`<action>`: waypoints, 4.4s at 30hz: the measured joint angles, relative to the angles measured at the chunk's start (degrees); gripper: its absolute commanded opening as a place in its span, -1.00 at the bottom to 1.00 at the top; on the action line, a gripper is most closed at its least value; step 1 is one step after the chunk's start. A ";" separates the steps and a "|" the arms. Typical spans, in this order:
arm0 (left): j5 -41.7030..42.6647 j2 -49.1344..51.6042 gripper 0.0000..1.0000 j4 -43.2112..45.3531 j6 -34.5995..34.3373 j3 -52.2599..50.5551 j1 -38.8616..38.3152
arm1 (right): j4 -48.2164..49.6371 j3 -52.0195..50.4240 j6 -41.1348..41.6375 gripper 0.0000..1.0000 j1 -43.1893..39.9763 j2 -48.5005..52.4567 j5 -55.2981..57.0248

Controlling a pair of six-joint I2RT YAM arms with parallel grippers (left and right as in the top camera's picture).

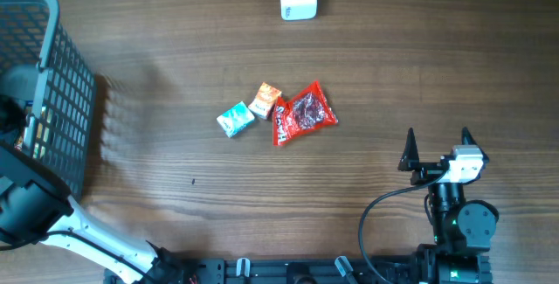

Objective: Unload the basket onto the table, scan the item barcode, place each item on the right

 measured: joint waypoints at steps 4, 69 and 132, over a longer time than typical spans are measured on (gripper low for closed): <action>3.78 -3.10 -0.92 -7.17 0.39 -0.31 -0.20 | 0.00 0.00 0.00 0.99 0.00 0.00 0.02; -14.91 -76.83 1.00 -54.27 -13.05 9.25 -44.46 | 5.88 0.00 14.71 0.99 0.00 0.00 -13.14; -14.93 -76.98 1.00 -54.90 -13.07 8.92 -44.46 | -61.59 85.42 18.78 -0.67 0.87 100.32 -8.92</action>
